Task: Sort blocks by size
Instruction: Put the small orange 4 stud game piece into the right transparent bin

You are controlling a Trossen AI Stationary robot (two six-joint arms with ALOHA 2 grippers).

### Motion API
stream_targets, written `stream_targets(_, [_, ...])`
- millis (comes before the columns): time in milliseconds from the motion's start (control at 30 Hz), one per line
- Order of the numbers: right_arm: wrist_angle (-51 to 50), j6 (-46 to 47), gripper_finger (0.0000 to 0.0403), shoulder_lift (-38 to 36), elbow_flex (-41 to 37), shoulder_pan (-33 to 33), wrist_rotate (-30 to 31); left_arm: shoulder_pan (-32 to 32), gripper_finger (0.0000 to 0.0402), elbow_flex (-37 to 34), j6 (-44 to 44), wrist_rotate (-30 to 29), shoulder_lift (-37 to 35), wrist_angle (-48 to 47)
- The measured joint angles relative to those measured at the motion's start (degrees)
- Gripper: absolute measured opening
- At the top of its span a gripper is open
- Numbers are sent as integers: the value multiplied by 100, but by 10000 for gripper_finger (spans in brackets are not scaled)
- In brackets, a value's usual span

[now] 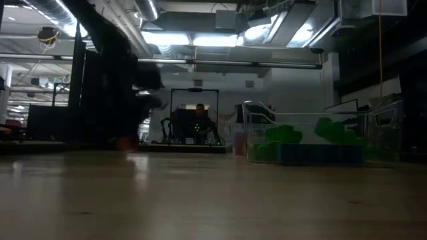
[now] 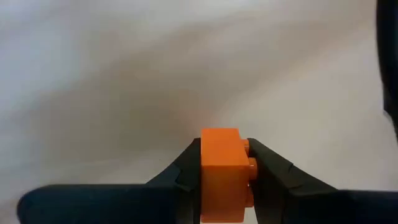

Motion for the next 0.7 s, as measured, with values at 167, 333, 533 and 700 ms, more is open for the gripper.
stream_targets(167, [-9,0,150,0,1,0,44,-366,79,34,-490,1126,-22,2246])
stream_targets(333, [-22,-4,150,0,1,0,273,-775,79,46,-1092,1279,-30,4852])
stream_targets(533, [-39,-9,150,0,1,-91,1636,-1255,79,48,-1149,1190,-30,6895])
stream_targets(700, [-38,-583,150,0,1,-534,2915,-1742,80,50,-1101,624,-32,7547])
